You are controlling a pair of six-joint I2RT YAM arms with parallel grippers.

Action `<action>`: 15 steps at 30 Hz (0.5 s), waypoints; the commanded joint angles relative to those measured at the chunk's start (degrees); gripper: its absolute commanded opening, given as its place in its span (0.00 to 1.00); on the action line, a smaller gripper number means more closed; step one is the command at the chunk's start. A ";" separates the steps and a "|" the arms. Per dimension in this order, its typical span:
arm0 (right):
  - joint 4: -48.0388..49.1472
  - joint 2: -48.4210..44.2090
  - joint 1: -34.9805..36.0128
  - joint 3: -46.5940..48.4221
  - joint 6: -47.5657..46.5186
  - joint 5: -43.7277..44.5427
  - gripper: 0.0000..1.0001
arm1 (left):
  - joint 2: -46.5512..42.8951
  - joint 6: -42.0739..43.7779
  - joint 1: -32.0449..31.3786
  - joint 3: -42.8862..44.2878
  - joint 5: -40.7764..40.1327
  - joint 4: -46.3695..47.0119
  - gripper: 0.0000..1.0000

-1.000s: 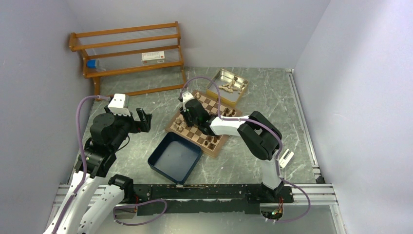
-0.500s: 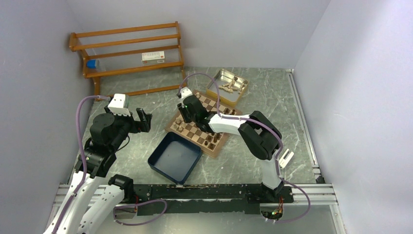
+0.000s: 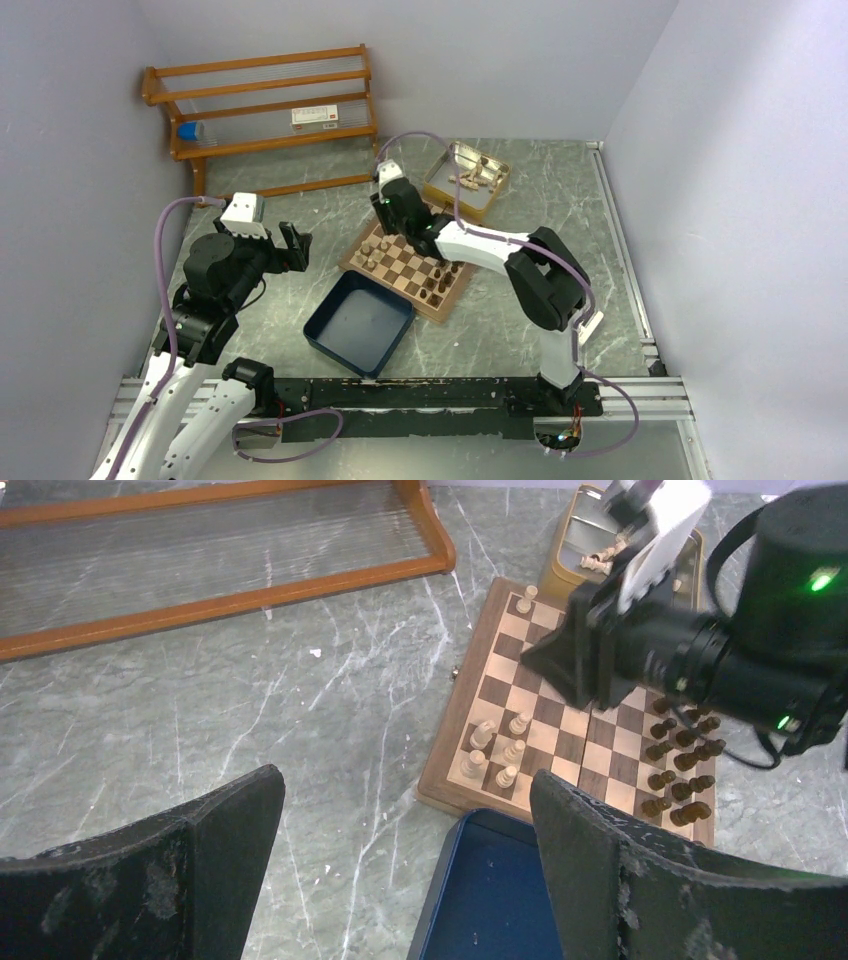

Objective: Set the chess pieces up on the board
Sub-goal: Place the chess piece on the chessboard, then pick up the chess piece from the storage box.

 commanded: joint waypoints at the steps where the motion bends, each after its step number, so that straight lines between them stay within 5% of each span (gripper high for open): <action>1: -0.98 -4.59 -5.00 2.33 -0.63 2.73 0.35 | -0.82 -0.13 0.40 -0.26 1.07 1.00 0.97; 15: -3.30 1.23 -25.62 9.02 -0.37 4.33 0.37 | -0.94 -0.07 0.40 -0.36 1.72 1.23 0.97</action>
